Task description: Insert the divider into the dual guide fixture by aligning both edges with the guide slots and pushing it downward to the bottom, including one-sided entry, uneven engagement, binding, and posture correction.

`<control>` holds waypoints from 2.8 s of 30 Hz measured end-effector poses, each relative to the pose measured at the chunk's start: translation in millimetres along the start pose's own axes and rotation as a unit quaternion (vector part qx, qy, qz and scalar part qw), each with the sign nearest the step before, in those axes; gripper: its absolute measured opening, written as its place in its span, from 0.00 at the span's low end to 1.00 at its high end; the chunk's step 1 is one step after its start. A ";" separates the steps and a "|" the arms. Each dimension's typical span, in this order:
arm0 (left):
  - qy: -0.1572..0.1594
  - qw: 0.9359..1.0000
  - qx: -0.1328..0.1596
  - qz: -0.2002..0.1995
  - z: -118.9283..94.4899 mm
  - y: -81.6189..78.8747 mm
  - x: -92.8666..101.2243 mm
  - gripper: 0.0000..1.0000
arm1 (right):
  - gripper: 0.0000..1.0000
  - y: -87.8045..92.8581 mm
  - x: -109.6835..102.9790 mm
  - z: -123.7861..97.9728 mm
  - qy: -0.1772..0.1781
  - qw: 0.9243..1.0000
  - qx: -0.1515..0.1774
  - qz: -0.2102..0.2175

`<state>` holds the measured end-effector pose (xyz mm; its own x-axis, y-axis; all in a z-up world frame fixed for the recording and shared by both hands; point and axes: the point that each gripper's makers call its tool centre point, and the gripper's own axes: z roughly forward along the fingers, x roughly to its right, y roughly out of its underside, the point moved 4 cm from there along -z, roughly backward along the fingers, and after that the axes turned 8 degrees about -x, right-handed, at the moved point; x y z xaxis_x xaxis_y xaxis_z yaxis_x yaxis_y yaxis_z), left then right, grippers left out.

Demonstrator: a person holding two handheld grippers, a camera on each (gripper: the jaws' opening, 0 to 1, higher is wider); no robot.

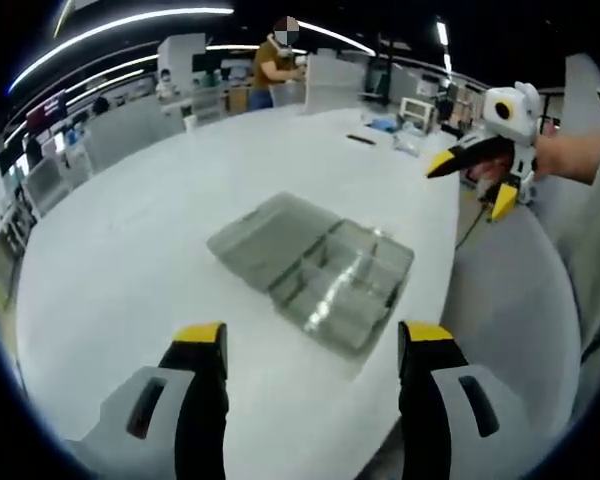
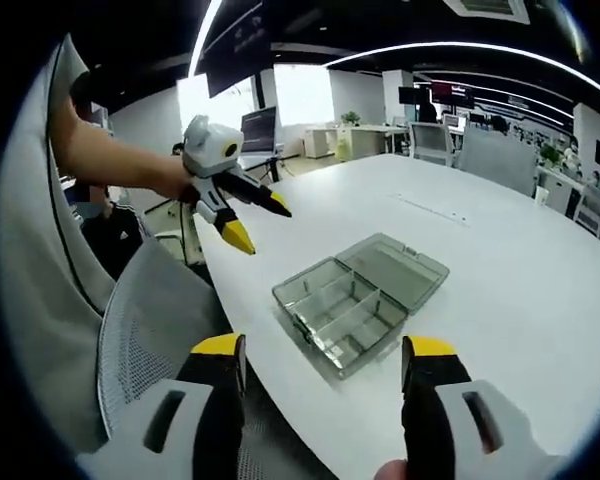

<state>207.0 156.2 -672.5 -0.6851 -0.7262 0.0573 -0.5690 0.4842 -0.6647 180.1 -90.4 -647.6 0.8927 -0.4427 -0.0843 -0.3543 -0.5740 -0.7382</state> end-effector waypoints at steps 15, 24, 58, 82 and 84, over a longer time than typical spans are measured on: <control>-0.002 0.999 -0.028 0.018 5.5 24.5 -18.8 0.67 | 0.64 -2.8 -6.6 -3.5 0.005 1.000 0.003 0.001; 0.001 0.998 -0.052 0.034 6.1 42.0 -25.8 0.67 | 0.68 -3.8 -10.3 -3.4 0.006 1.000 0.000 -0.002; -0.015 0.988 -0.134 0.069 -3.8 117.7 -73.0 0.59 | 0.71 -4.8 -32.1 2.1 -0.019 1.000 -0.011 -0.016; 0.006 0.974 -0.173 0.147 8.9 138.5 -98.4 0.44 | 0.70 0.3 -34.2 3.5 -0.019 1.000 -0.019 -0.005; 0.010 0.973 -0.175 0.150 10.3 138.4 -97.5 0.43 | 0.70 0.3 -34.3 3.9 -0.020 1.000 -0.019 -0.005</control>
<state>199.7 288.9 -777.7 -0.8512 -0.5182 -0.0828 -0.4593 0.8120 -0.3602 150.5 -72.7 -647.6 0.9061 -0.4098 -0.1046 -0.3556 -0.6043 -0.7130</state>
